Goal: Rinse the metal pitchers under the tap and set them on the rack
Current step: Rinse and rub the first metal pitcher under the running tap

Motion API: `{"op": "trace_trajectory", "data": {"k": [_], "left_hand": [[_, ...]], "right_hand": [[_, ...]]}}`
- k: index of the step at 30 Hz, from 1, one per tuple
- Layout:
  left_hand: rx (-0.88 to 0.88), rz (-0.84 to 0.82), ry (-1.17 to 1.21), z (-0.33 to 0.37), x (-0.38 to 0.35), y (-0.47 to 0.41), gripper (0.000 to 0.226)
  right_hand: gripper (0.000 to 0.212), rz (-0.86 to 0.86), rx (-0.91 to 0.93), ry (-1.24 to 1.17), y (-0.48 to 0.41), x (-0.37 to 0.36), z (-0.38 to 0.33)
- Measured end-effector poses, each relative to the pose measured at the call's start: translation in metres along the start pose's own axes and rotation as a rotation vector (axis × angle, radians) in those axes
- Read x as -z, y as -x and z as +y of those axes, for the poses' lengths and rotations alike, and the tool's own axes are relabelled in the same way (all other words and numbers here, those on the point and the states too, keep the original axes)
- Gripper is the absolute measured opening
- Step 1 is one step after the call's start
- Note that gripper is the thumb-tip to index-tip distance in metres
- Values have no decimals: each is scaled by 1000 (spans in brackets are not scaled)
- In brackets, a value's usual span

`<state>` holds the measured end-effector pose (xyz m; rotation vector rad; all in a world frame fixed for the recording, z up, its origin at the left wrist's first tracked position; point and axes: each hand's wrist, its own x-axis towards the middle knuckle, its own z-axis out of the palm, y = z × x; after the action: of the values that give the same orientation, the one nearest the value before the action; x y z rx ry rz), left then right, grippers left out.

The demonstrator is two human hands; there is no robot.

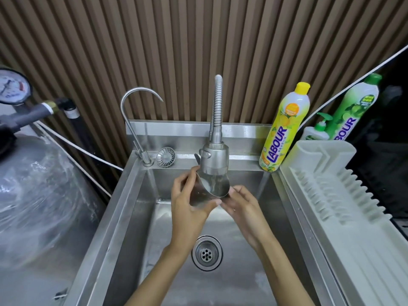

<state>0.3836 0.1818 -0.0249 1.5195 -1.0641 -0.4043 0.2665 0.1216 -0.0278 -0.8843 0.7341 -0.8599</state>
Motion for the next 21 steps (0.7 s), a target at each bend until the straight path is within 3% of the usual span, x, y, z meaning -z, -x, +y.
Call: {"op": "trace_trajectory", "data": {"k": [3, 5, 9, 11, 13, 16, 19, 21], "left_hand": [[75, 79, -213, 5, 2, 8, 97], [181, 47, -211, 7, -3, 12, 105], [210, -67, -29, 3, -13, 12, 53], [230, -136, 116, 0, -17, 4, 44], [221, -169, 234, -3, -19, -4, 57], [164, -151, 321, -9, -17, -11, 88], [3, -104, 131, -6, -6, -11, 86], [-22, -49, 14, 0, 0, -4, 88]], "right_hand": [[15, 62, -39, 159, 9, 1, -5], [17, 157, -12, 328, 14, 2, -16], [28, 347, 211, 839, 20, 10, -33], [26, 385, 314, 962, 22, 11, -36], [20, 347, 351, 837, 21, 8, -35], [21, 147, 257, 433, 14, 6, -24], [21, -24, 121, 23, 2, 7, -4], [18, -54, 30, -36, 1, 7, 3]]}}
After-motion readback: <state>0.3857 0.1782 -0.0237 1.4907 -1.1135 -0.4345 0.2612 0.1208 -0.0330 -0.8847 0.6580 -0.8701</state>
